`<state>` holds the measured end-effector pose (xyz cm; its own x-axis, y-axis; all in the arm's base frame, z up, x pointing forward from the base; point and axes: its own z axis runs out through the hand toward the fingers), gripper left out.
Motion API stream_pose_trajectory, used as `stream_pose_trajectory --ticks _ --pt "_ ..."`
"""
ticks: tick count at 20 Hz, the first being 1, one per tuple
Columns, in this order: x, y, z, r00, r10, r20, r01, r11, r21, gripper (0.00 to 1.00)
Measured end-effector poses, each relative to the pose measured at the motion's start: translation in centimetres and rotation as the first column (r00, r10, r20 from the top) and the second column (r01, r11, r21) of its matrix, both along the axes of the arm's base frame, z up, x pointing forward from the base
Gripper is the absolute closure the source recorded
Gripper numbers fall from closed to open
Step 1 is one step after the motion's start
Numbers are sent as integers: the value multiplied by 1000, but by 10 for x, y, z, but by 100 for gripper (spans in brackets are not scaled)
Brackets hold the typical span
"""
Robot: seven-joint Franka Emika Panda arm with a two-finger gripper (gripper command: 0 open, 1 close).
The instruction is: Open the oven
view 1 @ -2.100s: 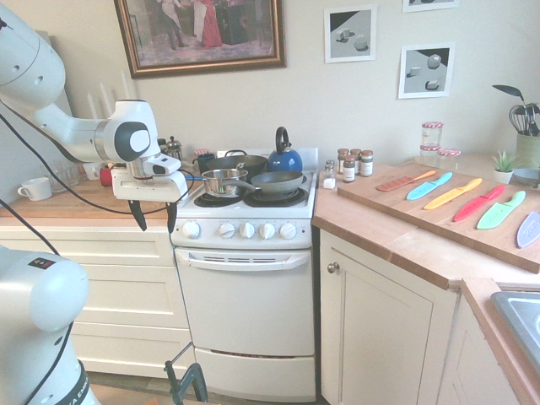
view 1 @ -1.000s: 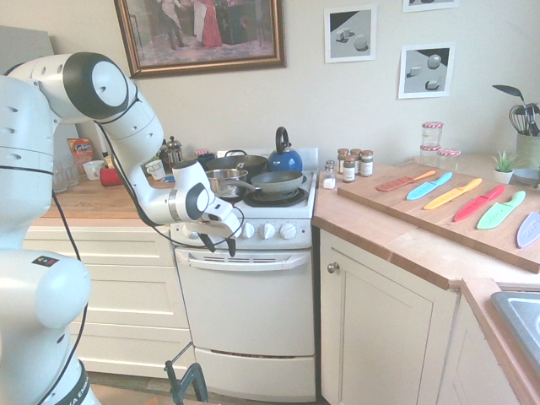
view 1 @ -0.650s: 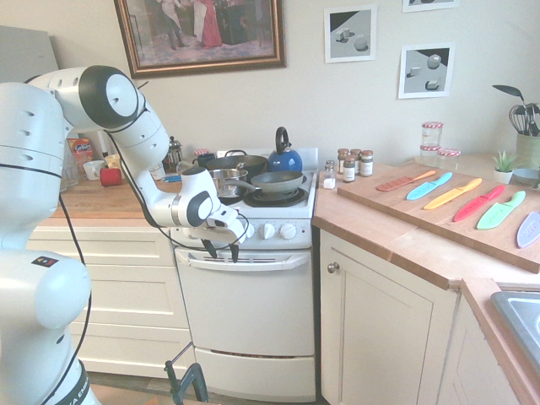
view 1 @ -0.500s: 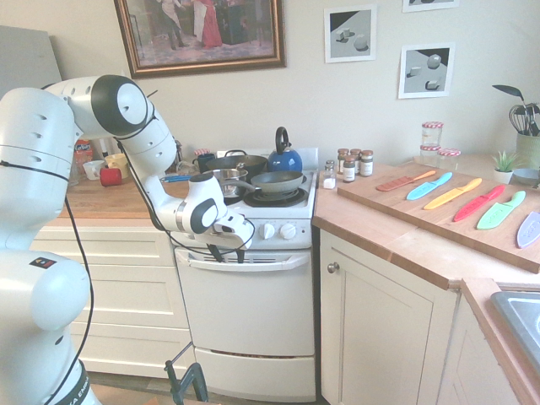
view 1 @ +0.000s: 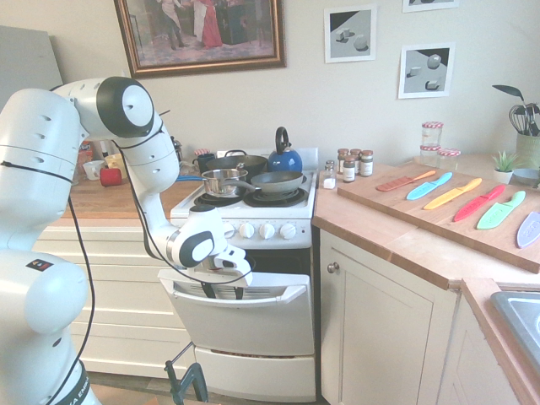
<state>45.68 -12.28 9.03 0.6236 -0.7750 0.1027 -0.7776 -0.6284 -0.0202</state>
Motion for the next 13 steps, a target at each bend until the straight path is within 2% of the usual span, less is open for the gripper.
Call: stream_pose_trajectory --ticks 7,10,13 --pt "-68 -21 -15 999 40 -36 -41 999 -19 0" --pt "-86 -30 8 998 -3 -63 3 1000 -9 0" --pt "-77 -12 51 995 16 -100 -13 999 36 0"
